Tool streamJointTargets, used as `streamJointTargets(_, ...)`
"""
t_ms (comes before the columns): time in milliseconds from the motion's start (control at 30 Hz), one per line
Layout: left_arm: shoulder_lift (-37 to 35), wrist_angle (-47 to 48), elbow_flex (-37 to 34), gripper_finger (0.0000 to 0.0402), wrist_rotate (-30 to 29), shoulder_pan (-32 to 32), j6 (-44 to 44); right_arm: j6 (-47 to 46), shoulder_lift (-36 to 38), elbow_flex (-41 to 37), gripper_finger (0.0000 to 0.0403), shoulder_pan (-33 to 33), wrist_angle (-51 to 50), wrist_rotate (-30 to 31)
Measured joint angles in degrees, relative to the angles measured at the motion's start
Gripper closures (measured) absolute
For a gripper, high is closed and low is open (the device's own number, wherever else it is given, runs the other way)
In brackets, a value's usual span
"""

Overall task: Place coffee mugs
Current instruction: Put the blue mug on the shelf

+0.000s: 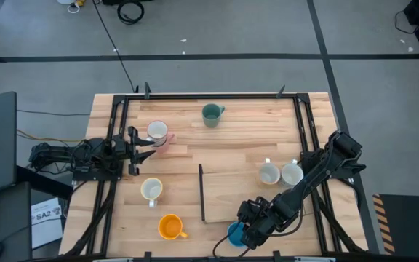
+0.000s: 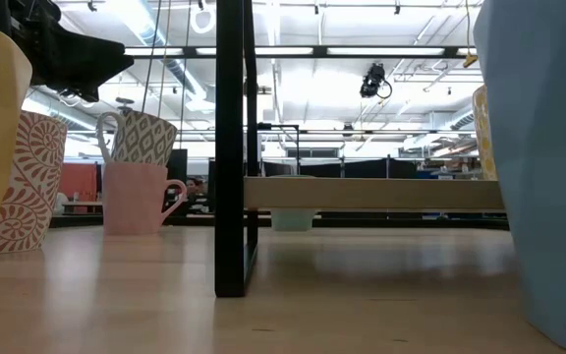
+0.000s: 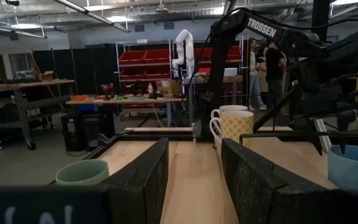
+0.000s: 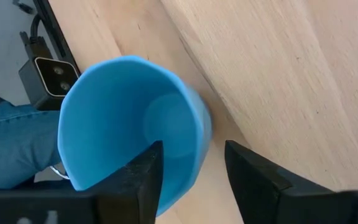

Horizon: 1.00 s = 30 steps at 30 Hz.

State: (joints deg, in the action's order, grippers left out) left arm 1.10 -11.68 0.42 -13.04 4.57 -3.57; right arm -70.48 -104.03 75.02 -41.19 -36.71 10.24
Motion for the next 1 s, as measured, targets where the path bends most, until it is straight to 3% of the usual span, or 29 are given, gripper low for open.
streamJointTargets(667,0.00,-0.02,0.01,0.0246,0.00,0.01,-0.04,-0.04,0.09,-0.02,0.0372,0.00,-0.52,-2.46)
streamJointTargets(1000,0.00,-0.04,0.01,0.0246,0.00,0.01,-0.02,-0.07,0.16,-0.02,0.0381,0.00,0.03,-2.92)
